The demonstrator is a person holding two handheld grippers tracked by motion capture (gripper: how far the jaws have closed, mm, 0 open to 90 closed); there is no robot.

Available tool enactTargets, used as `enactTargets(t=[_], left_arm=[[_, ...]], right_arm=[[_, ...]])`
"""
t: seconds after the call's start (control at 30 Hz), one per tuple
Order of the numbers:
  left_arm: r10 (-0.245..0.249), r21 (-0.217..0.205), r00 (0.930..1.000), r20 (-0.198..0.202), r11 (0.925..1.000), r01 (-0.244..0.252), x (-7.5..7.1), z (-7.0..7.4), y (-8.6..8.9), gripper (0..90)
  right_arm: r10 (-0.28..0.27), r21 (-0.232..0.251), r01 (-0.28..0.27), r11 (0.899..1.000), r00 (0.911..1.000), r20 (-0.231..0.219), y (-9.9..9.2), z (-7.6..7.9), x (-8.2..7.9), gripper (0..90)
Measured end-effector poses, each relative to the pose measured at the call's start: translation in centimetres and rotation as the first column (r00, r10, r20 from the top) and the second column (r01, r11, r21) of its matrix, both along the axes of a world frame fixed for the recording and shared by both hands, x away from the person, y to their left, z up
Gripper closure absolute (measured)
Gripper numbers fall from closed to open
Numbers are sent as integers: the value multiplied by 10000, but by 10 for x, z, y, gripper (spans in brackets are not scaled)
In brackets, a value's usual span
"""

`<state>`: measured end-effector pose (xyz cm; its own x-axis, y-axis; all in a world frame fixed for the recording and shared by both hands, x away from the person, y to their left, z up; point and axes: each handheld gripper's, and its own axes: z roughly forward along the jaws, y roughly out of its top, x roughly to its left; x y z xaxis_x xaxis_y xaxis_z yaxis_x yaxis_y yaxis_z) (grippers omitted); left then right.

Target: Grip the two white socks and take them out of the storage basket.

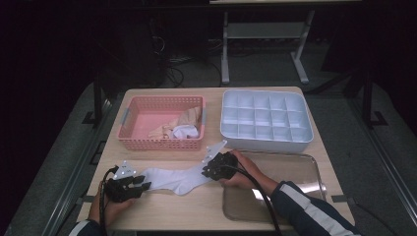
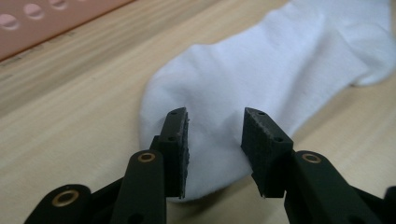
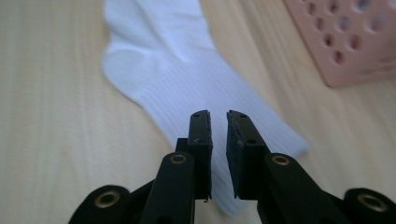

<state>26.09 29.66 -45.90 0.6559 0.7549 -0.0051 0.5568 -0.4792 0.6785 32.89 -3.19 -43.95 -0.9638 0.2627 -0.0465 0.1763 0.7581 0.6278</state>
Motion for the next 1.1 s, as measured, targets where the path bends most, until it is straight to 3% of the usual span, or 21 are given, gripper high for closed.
enactTargets(t=[0.1,0.17,0.3,0.37,0.43,0.47,0.53,0.6,0.67,0.77,1.1], left_arm=[[115,-357,9995,295,9993,-104,-3,5,-3,544],[318,-422,9980,545,9987,-295,1,7,-4,513],[372,-64,9989,267,9993,-371,11,-2,-5,535],[322,-219,9991,258,9993,-316,13,-5,-4,540],[287,-166,9993,223,9995,-283,13,-5,-3,542],[196,-39,9995,254,9998,-195,13,-5,-4,542],[93,-31,9997,230,10000,-92,12,-5,-4,541],[86,-103,9998,204,9999,-84,12,-5,-4,541],[19,-128,9998,208,9999,-16,12,-5,-4,541],[-140,-127,9997,187,9998,142,13,-5,-4,543],[-775,-170,9970,-23,9969,774,20,-4,-11,549]], right_arm=[[355,22,-355,9994,9994,20,7,-8,-3,767],[294,9,-294,9996,9992,-288,9,-14,-2,764],[395,-51,-398,9992,9981,-480,8,-18,0,758],[364,-122,-371,9992,9980,-511,6,-18,-1,737],[274,-330,-283,9991,9992,-277,4,-16,-3,678],[352,-559,-347,9978,9994,76,1,-12,-6,691],[573,-429,-569,9975,9983,67,-2,-11,-6,716],[896,-89,-900,9959,9953,-379,-6,-7,-11,767],[1376,-200,-1386,9901,9895,-438,-8,-9,-19,807],[1678,-504,-1706,9841,9843,-547,-11,-12,-28,821],[1886,-592,-1960,9788,9758,-1107,-20,-15,-39,819]])
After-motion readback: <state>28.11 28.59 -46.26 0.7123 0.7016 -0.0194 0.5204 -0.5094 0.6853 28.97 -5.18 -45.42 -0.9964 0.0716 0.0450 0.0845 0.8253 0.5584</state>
